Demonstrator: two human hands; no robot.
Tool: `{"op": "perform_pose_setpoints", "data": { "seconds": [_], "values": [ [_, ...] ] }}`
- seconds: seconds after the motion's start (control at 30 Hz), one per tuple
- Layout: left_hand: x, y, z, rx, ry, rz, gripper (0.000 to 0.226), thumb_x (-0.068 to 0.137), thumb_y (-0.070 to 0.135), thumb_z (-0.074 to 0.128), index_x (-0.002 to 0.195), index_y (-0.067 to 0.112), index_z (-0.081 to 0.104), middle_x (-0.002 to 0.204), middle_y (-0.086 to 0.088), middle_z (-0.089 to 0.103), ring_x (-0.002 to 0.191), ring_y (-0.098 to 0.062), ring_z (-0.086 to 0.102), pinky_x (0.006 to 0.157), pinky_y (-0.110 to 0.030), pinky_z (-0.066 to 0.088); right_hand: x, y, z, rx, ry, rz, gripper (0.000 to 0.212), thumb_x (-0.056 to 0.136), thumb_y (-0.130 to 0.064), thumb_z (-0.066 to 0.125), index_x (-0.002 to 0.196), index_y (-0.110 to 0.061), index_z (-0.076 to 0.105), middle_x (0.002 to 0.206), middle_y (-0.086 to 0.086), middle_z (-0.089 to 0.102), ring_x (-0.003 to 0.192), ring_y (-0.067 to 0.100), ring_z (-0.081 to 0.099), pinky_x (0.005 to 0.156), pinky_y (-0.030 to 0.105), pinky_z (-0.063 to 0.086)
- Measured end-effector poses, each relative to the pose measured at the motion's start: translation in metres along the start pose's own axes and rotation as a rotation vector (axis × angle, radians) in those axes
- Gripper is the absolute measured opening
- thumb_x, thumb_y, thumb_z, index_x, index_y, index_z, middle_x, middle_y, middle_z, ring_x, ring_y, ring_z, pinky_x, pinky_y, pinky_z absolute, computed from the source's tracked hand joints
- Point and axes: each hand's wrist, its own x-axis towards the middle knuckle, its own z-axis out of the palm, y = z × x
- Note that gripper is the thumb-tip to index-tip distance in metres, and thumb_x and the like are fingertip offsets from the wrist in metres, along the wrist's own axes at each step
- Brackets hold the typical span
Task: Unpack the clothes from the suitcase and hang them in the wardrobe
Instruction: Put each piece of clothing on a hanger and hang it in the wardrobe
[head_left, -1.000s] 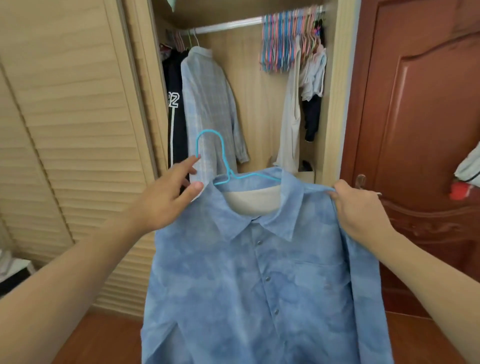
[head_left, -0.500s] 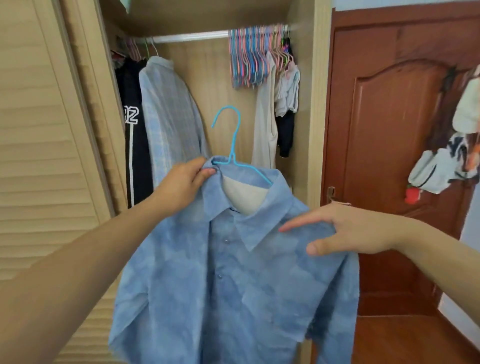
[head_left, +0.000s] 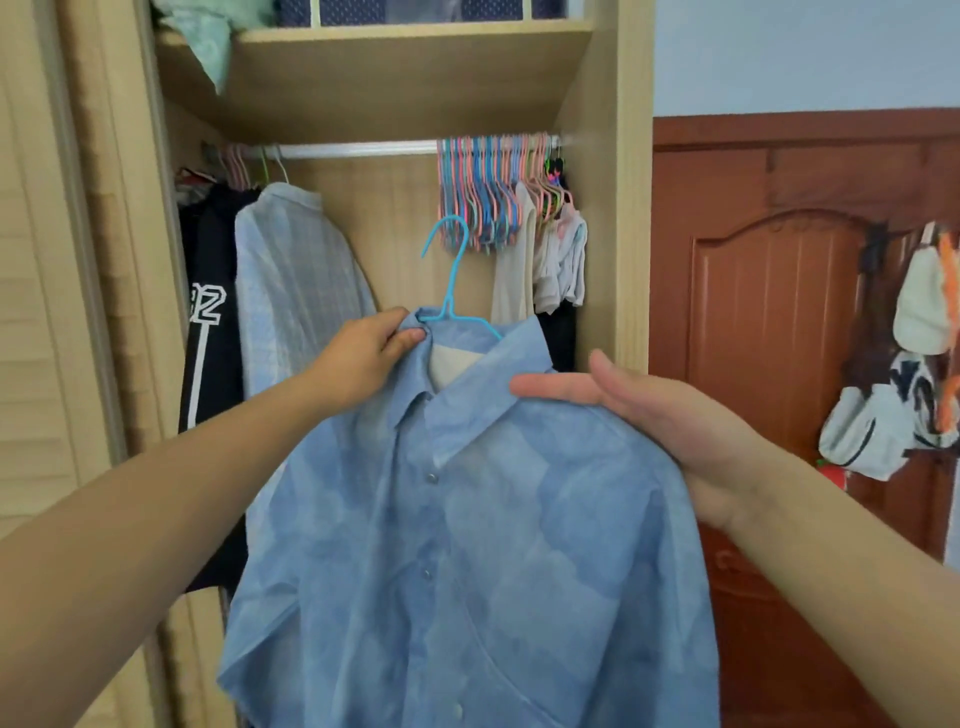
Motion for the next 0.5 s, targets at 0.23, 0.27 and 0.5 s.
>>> {"op": "perform_pose_setpoints", "data": {
  "seconds": [0.23, 0.27, 0.5],
  "values": [
    [0.051, -0.046, 0.006, 0.070, 0.042, -0.081, 0.028, 0.106, 0.033, 0.050, 0.102, 0.008, 0.062, 0.098, -0.010, 0.066, 0.095, -0.027, 0.061, 0.076, -0.026, 0.042, 0.076, 0.007, -0.011, 0.021, -0.033, -0.152, 0.058, 0.076, -0.017, 0.080, 0.131, -0.018, 0.065, 0.131, 0.016, 0.065, 0.119, 0.033, 0.063, 0.100, 0.042, 0.052],
    [0.060, -0.054, 0.004, 0.060, 0.061, -0.069, 0.028, 0.105, 0.034, 0.050, 0.114, 0.011, 0.063, 0.106, -0.009, 0.063, 0.101, -0.025, 0.059, 0.081, -0.024, 0.041, 0.089, 0.004, -0.014, 0.027, -0.041, -0.181, 0.068, 0.068, -0.018, 0.087, 0.133, -0.019, 0.064, 0.131, 0.017, 0.064, 0.119, 0.034, 0.063, 0.099, 0.042, 0.053],
    [0.080, -0.163, -0.032, 0.260, 0.192, -0.090, 0.044, 0.104, 0.041, 0.050, 0.144, 0.023, 0.050, 0.137, -0.006, 0.048, 0.129, -0.026, 0.046, 0.107, -0.036, 0.035, 0.198, -0.029, -0.024, -0.238, 0.093, -0.240, 0.100, 0.045, -0.031, 0.099, 0.137, -0.027, 0.059, 0.132, 0.003, 0.066, 0.117, 0.026, 0.066, 0.092, 0.037, 0.056]
  ]
}}
